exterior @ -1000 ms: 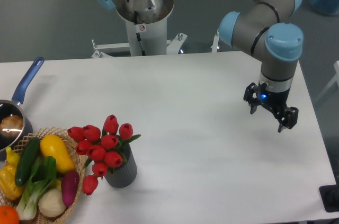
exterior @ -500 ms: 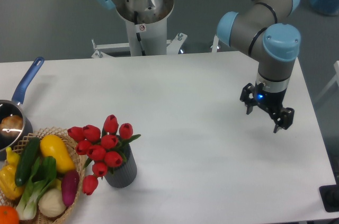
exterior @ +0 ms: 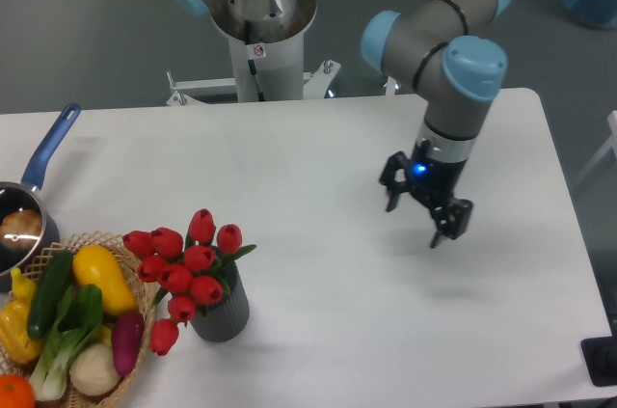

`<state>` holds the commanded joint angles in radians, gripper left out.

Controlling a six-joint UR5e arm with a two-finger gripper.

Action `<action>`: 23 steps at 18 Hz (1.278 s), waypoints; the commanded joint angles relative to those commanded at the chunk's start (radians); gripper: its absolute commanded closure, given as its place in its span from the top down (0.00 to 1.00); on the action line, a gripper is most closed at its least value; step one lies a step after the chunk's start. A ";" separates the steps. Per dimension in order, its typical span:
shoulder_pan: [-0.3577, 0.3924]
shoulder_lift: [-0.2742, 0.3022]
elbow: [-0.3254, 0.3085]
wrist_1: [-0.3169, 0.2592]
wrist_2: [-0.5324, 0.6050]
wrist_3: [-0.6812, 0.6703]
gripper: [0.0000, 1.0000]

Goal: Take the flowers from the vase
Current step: 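Move the open gripper toward the red tulip stems above the black vase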

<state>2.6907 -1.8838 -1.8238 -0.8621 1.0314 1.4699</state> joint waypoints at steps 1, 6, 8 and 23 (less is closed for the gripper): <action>-0.009 0.011 -0.003 -0.003 -0.043 -0.023 1.00; -0.064 0.029 -0.008 -0.008 -0.221 -0.075 1.00; -0.093 0.031 -0.003 -0.005 -0.293 -0.124 1.00; -0.187 -0.015 0.038 0.002 -0.537 -0.267 1.00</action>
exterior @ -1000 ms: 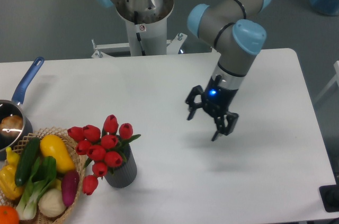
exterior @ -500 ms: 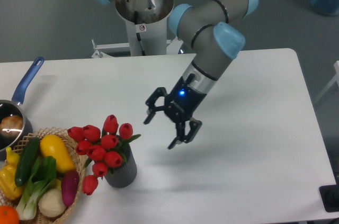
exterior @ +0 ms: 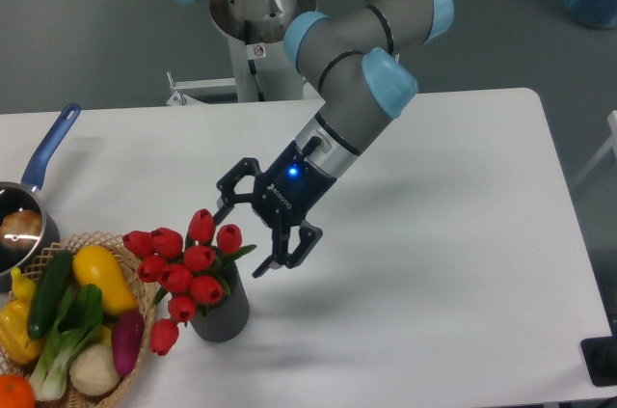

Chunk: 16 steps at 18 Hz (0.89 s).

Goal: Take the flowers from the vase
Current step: 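Move the open gripper toward the red tulip stems above the black vase, then close the gripper around the tulip stems just below the blooms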

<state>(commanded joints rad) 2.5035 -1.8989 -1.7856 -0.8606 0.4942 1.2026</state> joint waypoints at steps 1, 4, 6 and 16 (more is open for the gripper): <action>0.000 -0.011 0.000 0.000 -0.017 0.000 1.00; -0.014 -0.032 0.003 0.000 -0.031 0.000 1.00; -0.020 -0.048 0.012 0.000 -0.066 -0.002 1.00; -0.029 -0.054 0.014 0.000 -0.118 -0.018 0.24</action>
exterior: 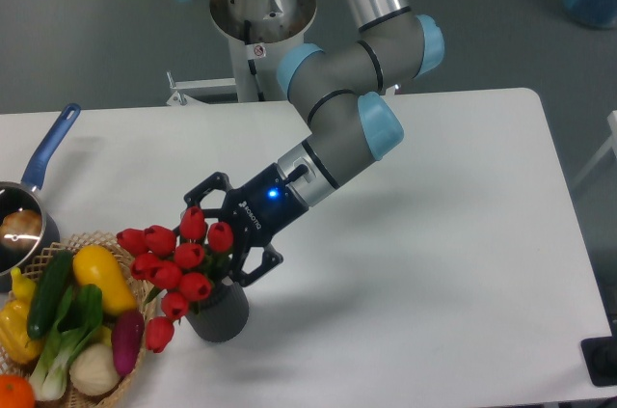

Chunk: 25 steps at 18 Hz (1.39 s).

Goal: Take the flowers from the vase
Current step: 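Close the gripper around the tulip stems just below the blooms, then lift the gripped tulips straight up out of the black vase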

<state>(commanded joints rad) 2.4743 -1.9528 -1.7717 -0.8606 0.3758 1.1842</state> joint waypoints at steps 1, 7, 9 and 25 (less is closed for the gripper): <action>0.002 0.000 0.000 0.000 0.000 0.005 0.09; 0.017 0.008 0.028 0.000 0.000 -0.001 0.00; 0.021 0.011 0.035 0.000 -0.002 -0.005 0.00; 0.057 0.136 0.061 0.000 -0.133 -0.117 0.00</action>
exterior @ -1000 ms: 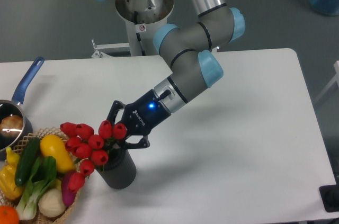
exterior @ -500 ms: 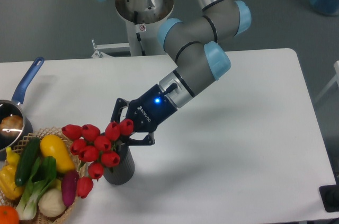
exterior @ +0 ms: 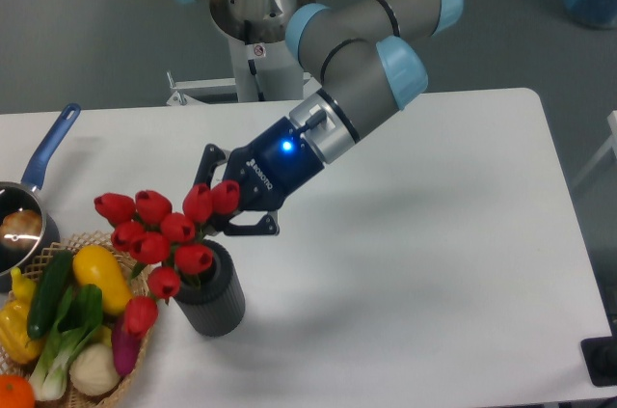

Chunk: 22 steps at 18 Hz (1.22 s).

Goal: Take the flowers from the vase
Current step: 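Lift the gripped tulips straight up out of the black vase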

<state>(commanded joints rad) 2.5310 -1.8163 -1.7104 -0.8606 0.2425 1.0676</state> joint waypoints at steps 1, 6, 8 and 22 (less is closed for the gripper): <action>0.002 0.005 0.006 0.000 -0.014 0.000 0.00; 0.020 0.046 0.014 0.000 -0.054 -0.003 0.00; 0.022 0.057 0.015 0.000 -0.066 -0.002 0.00; 0.195 0.091 0.063 -0.002 -0.230 -0.081 0.00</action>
<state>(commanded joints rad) 2.7257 -1.7257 -1.6475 -0.8621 0.0123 0.9863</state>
